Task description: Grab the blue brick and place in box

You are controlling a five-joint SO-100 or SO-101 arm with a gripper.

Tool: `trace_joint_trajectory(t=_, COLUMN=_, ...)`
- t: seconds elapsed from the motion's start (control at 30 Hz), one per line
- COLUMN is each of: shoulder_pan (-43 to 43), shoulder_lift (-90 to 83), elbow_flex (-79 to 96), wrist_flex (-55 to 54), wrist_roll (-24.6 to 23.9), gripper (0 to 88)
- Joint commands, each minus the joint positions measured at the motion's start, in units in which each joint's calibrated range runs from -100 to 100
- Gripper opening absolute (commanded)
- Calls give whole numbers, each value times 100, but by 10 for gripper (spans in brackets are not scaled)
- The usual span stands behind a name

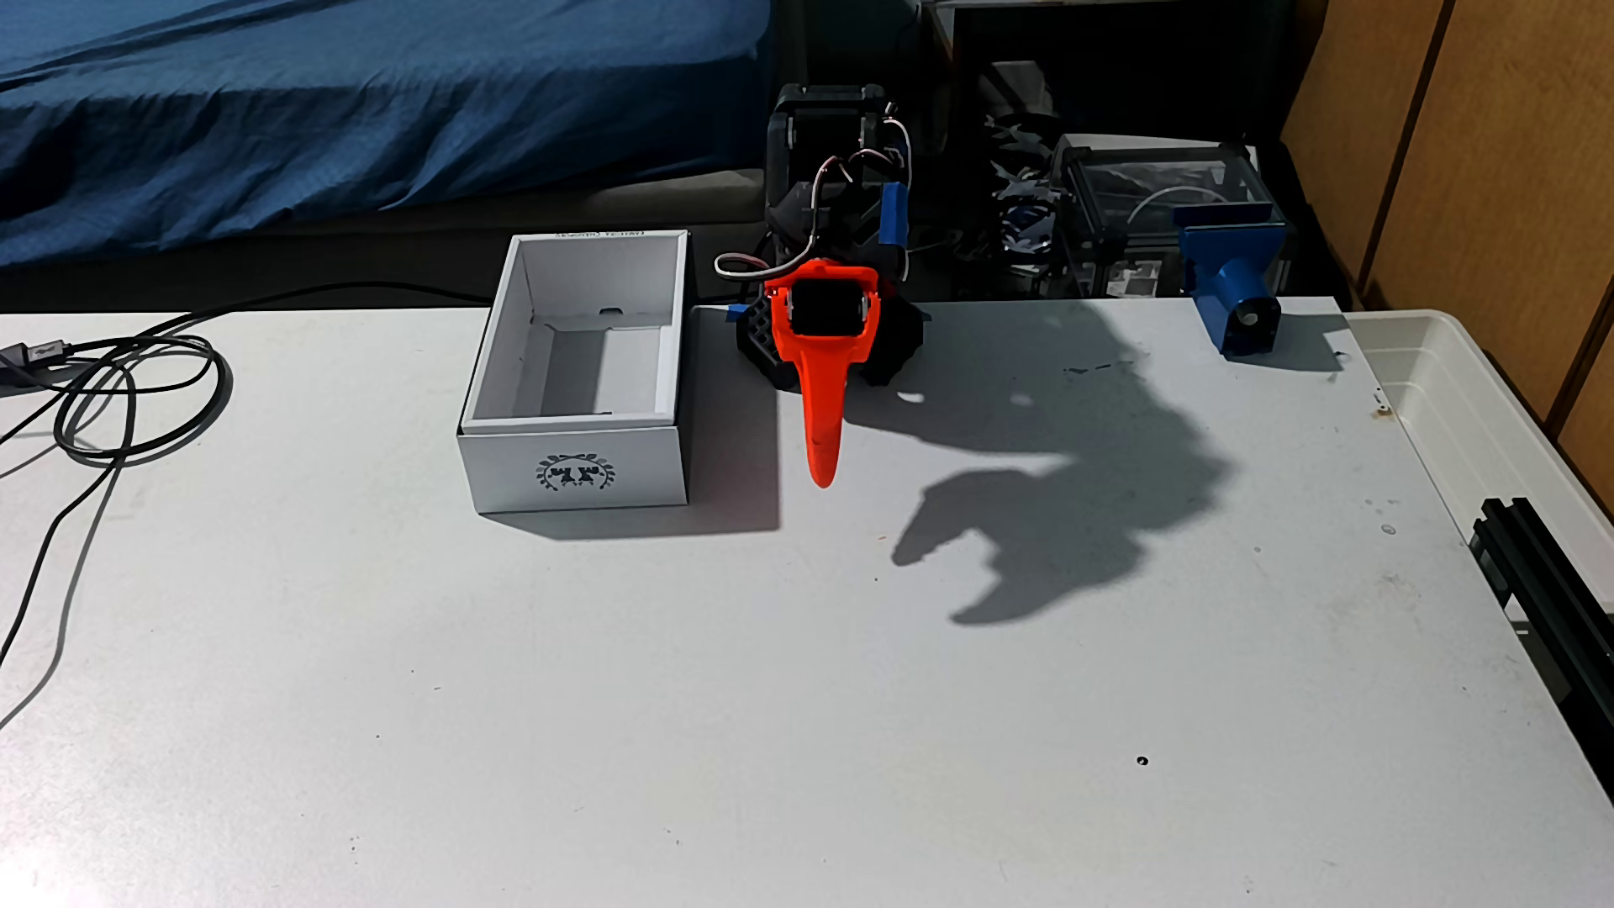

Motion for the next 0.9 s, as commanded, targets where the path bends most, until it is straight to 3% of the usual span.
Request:
trace_joint_trajectory(t=0.0, shoulder_pan=29, shoulder_lift=-59, elbow_flex=-51, wrist_flex=28, wrist_roll=-3, gripper=127)
trace_joint_trajectory(t=0.1, shoulder_pan=36, shoulder_lift=-59, elbow_flex=-51, wrist_flex=28, wrist_roll=-13, gripper=1)
trace_joint_trajectory(t=0.23, shoulder_pan=-9, shoulder_lift=-59, elbow_flex=-51, wrist_flex=2, wrist_roll=24, gripper=58)
trace_joint_trajectory(t=0.87, shoulder_pan=-23, shoulder_lift=-59, elbow_flex=-51, wrist_flex=-6, wrist_roll=13, gripper=58)
